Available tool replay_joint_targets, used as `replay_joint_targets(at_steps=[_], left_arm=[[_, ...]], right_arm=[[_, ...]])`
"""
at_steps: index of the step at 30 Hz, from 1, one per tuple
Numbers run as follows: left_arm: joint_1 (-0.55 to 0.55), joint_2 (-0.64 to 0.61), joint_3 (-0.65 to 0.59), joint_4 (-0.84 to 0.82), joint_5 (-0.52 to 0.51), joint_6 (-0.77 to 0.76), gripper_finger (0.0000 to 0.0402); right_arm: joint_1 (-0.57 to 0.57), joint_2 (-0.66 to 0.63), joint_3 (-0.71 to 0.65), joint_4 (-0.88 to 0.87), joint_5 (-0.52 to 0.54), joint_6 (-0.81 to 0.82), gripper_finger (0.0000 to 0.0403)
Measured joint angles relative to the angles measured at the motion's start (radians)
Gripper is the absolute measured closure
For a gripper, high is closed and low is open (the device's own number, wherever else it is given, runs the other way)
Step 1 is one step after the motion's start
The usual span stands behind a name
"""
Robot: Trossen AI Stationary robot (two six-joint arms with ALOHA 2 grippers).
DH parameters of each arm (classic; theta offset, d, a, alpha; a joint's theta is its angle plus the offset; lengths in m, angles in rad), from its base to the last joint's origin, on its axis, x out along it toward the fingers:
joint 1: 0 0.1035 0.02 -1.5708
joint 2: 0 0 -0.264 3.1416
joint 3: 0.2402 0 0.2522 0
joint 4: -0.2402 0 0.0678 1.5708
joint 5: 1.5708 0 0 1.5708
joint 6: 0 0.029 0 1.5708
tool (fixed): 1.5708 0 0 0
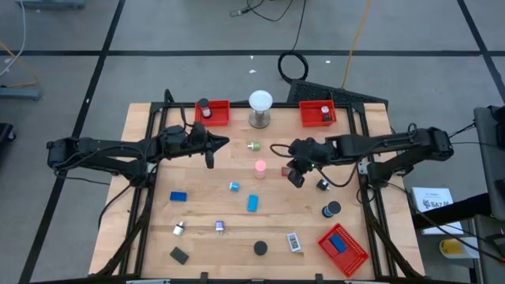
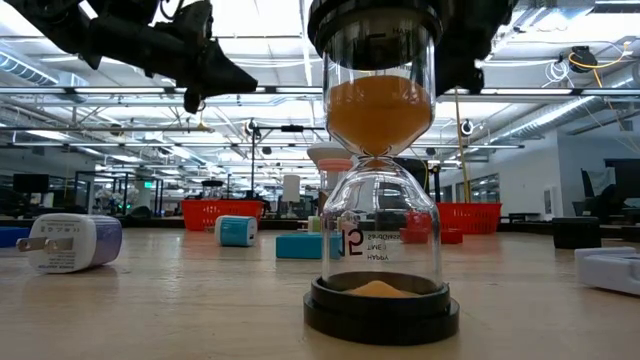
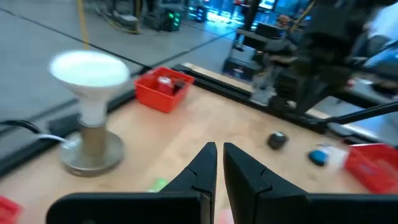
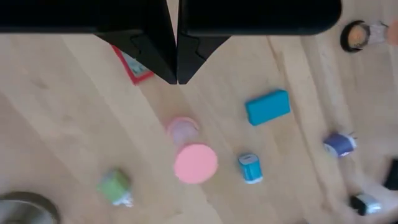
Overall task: Pick & Place Office items
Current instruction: Put the blue hourglass into the top left red bin
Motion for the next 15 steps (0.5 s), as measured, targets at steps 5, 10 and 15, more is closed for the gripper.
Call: replay_joint_targets(at_steps=[5, 10, 15], left_arm=[[0.0, 0.0, 0.0, 0.025, -0.004, -0.114, 0.0373], [0.0, 0.0, 0.0, 0.056, -0.005, -0.222, 0.0373], [0.01, 0.0, 0.0, 0.096, 0.031, -0.235, 0.0373]], right_arm=[[0.053, 0.0, 0.109, -0.161, 0.085, 0.096, 0.0383], [0.096, 0.0, 0.15, -0.264, 0.105, 0.215, 0.0378], [0.126, 0.01, 0.151, -0.362, 0.106, 0.323, 0.0377]])
